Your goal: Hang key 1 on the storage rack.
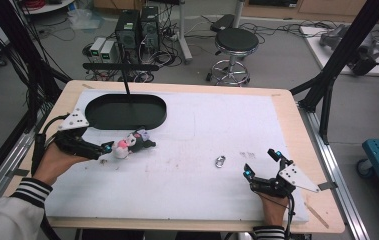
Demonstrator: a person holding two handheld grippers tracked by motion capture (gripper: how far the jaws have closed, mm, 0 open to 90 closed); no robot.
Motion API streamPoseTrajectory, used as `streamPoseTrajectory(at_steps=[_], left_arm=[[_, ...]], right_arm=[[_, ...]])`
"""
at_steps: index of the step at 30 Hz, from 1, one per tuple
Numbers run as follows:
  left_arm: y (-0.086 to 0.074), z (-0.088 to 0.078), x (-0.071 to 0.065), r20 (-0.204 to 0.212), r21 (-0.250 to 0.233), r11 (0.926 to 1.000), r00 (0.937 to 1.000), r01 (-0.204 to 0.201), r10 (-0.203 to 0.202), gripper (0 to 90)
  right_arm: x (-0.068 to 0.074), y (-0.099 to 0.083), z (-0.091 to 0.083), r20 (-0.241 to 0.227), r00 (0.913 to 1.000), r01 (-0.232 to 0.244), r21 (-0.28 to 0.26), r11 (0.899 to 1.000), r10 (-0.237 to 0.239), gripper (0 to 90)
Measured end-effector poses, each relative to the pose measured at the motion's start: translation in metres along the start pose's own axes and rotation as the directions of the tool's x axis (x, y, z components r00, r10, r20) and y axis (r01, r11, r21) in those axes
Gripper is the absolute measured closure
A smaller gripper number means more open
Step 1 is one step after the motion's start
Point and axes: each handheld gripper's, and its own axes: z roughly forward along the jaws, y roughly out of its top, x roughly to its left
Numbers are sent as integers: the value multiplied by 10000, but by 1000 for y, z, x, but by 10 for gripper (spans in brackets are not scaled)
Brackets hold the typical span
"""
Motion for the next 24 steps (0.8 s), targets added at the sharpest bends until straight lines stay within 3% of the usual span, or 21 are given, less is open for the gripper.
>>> streamPoseTrajectory(at_steps=[6,7,14,18,21,22,23,24], left_arm=[[11,10,0,279,651,9975,9993,-258,240,17],[14,14,0,337,958,9949,9990,-315,284,17],[16,26,-1,474,1499,9878,9982,-429,362,17],[13,34,2,578,1969,9797,9980,-364,254,18],[10,43,5,678,2443,9692,9976,-294,132,18],[10,43,5,678,2443,9692,9976,-294,132,18],[9,47,5,630,2653,9639,9980,-215,49,18],[9,47,5,630,2653,9639,9980,-215,49,18]], right_arm=[[0,0,0,3,10000,-4,-2,10000,4,10],[0,0,0,2,10000,-4,-2,10000,4,10],[0,0,0,-3,10000,-42,-24,10000,42,10],[0,0,0,-11,10000,-57,-31,10000,57,10],[0,0,0,-3,10000,-56,-19,10000,56,10],[0,0,0,-9,10000,-70,-16,10000,70,10],[0,0,0,-3,10000,-60,-29,10000,60,10],[0,0,0,-8,10000,-51,-31,10000,51,10]])
